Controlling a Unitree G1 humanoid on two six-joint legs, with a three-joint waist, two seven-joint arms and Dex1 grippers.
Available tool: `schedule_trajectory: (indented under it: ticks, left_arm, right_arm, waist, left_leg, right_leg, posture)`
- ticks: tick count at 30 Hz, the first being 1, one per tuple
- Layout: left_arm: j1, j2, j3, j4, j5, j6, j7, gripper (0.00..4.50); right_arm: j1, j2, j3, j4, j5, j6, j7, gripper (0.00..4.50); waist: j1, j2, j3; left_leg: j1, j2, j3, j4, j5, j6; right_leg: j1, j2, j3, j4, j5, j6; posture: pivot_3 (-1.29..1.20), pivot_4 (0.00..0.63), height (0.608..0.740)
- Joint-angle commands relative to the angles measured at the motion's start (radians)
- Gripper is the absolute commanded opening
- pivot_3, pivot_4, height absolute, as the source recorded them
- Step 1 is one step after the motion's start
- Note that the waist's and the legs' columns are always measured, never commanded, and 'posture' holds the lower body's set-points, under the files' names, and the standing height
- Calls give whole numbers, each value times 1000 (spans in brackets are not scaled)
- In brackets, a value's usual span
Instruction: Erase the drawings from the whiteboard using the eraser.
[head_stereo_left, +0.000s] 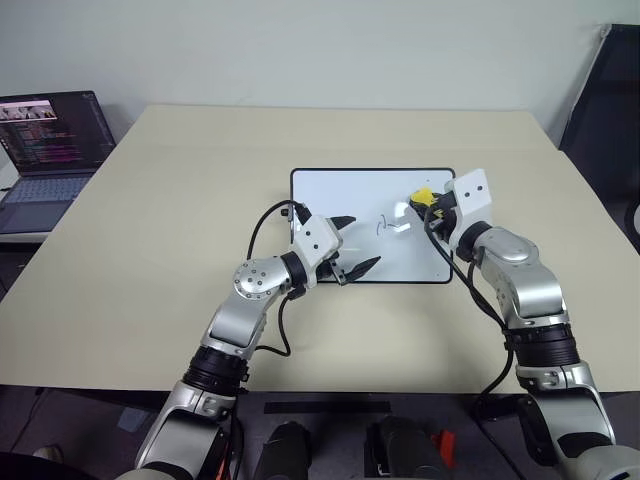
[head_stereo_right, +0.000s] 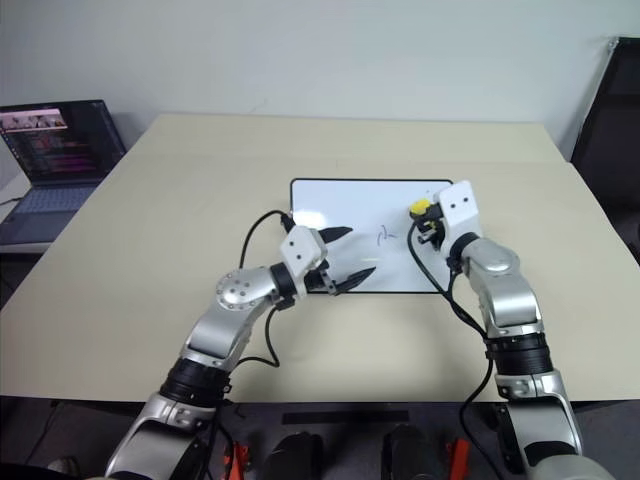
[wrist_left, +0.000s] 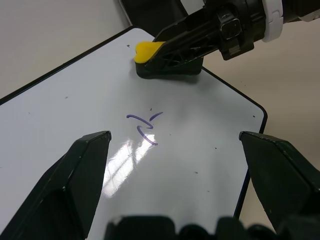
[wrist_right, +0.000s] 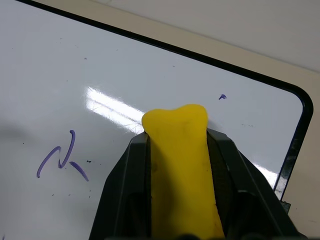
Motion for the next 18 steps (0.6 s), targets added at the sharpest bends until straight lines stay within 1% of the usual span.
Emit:
schedule_trajectory:
  ticks: [1, 7, 11, 18]
  left_arm:
    - [-5, -6, -3, -24, -2, -10, 3, 4500]
    - [-12, -7, -2, -19, -3, -14, -1, 4500]
    - [-10, -4, 1, -21, -2, -15, 1, 4500]
    - [4, -6, 2, -37, 0, -9, 13, 4500]
  right_arm:
    - [12, -3, -27, 44, -17, -17, -43, 1175]
    - [-62, 25, -14, 112, -45, -148, -96, 1175]
    - [-125, 32, -12, 199, -57, -200, -113, 1175]
    - [-193, 22, -12, 318, -70, -271, -120, 1175]
  waist:
    - [1, 0, 0]
    - [0, 0, 0]
    - [-1, 0, 0]
    - [0, 0, 0]
  left_leg:
    - [0, 0, 0, 0, 0, 0]
    - [0, 0, 0, 0, 0, 0]
    - [-1, 0, 0, 0, 0, 0]
    - [-6, 0, 1, -1, 0, 0]
  right_leg:
    - [0, 0, 0, 0, 0, 0]
    - [0, -1, 0, 0, 0, 1]
    - [-1, 0, 0, -1, 0, 1]
    - [-5, -1, 1, 0, 0, 1]
  posture:
    - [0, 150, 740]
    - [0, 150, 740]
    - [0, 150, 740]
    - [0, 150, 740]
